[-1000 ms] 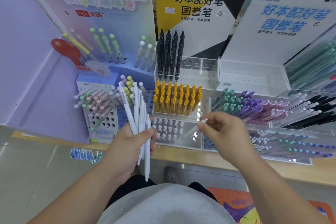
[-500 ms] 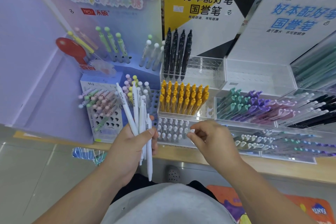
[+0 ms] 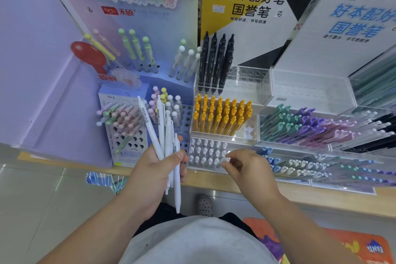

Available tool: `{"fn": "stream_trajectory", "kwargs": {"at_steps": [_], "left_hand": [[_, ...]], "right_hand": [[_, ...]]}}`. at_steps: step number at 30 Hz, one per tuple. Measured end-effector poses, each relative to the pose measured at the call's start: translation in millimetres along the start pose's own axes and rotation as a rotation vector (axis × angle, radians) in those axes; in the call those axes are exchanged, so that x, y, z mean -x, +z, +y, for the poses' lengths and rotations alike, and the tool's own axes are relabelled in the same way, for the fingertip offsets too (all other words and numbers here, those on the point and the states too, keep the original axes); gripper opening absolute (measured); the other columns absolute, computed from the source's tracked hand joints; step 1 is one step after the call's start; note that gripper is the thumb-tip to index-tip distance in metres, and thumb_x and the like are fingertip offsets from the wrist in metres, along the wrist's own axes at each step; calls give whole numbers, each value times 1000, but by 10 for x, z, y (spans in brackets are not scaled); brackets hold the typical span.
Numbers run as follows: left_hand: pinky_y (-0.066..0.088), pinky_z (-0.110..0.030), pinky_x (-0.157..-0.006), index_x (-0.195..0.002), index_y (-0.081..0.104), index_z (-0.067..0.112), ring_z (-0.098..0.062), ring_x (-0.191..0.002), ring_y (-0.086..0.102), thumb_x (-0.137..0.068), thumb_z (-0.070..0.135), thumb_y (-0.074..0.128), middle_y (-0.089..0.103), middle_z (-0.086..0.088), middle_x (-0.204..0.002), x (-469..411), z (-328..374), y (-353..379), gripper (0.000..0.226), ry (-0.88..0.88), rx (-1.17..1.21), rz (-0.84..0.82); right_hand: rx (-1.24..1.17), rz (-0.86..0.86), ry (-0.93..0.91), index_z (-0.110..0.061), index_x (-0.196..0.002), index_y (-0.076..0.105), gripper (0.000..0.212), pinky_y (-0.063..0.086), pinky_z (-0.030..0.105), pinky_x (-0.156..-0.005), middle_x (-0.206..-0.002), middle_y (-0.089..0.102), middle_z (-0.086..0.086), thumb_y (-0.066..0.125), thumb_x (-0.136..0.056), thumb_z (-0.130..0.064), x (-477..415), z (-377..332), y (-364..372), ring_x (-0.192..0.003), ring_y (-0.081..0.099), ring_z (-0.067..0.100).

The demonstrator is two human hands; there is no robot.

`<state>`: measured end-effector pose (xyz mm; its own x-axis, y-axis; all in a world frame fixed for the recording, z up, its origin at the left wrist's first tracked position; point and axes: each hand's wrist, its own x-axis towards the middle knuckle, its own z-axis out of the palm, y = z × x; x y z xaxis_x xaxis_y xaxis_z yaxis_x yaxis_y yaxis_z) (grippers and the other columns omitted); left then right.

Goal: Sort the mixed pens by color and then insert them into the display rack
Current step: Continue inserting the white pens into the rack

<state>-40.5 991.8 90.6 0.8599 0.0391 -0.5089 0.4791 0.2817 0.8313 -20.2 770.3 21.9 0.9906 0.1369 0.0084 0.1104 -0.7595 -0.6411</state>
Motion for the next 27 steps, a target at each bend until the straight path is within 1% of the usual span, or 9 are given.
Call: {"fn": "stream_trajectory", "kwargs": {"at_steps": [4, 7, 10, 16, 18, 20, 22, 24, 27], "left_hand": [[51, -36, -64, -115, 63, 14, -22, -64, 56, -97, 3, 56, 63, -12, -79, 13, -1, -27, 22, 1, -2, -5], [49, -39, -67, -117, 62, 13, -23, -66, 55, -97, 3, 56, 62, -14, -80, 20, -13, -50, 23, 2, -13, -13], [48, -40, -67, -119, 61, 12, -24, -66, 54, -97, 3, 56, 61, -14, -80, 26, -21, -65, 24, -1, -21, -15], [48, -42, -68, -118, 62, 14, -24, -66, 54, -97, 3, 56, 63, -12, -79, 51, -20, -50, 24, -4, -43, -14], [49, -40, -67, -116, 62, 12, -23, -65, 55, -96, 3, 56, 64, -10, -79, 64, -4, -28, 23, -13, -44, -37], [51, -36, -63, -112, 64, 10, -21, -64, 56, -95, 3, 57, 66, -10, -79, 81, 20, 4, 19, -22, -58, -62], [50, -35, -61, -110, 66, 10, -20, -63, 56, -95, 2, 57, 66, -12, -80, 96, 47, 41, 19, -34, -64, -102], [48, -35, -60, -115, 66, 11, -20, -63, 56, -94, 3, 61, 66, -13, -82, 106, 79, 93, 23, -44, -61, -161], [47, -31, -57, -118, 61, 5, -20, -61, 55, -94, 3, 59, 67, -13, -81, 106, 107, 209, 24, -56, -77, -220]], "right_hand": [[70, -1, -30, -14, -85, 75, 20, 56, 31, -62, -73, 68, -4, 85, -76, -29, -57, 17, 37, -63, 63, 12], [72, -9, -59, -16, -84, 73, 19, 56, 31, -60, -72, 67, -4, 87, -75, -26, -44, 27, 48, -62, 63, 12], [42, -24, -61, -20, -82, 66, 22, 55, 31, -59, -71, 65, -7, 86, -75, -20, -12, 37, 84, -62, 61, 11], [74, -33, -82, -18, -82, 62, 24, 53, 32, -56, -69, 64, -6, 85, -76, -23, -26, 70, 106, -59, 59, 13], [84, -65, -71, -20, -85, 61, 25, 51, 30, -56, -69, 63, -7, 84, -78, -26, -34, 52, 73, -60, 58, 12], [87, -98, -24, -24, -93, 61, 28, 50, 29, -57, -69, 61, -10, 83, -78, -34, -38, -8, 0, -61, 57, 10], [63, -81, 26, -27, -97, 62, 34, 49, 28, -56, -66, 58, -10, 83, -75, -40, -37, -102, -110, -61, 57, 8], [-128, -32, 92, -28, -91, 64, 27, 46, 22, -56, -63, 59, -9, 83, -76, -39, -48, -270, -258, -58, 55, 6], [-650, -79, 223, -24, -87, 73, 6, 49, 22, -59, -70, 66, -2, 77, -84, -25, -113, -573, -508, -62, 59, 8]]}}
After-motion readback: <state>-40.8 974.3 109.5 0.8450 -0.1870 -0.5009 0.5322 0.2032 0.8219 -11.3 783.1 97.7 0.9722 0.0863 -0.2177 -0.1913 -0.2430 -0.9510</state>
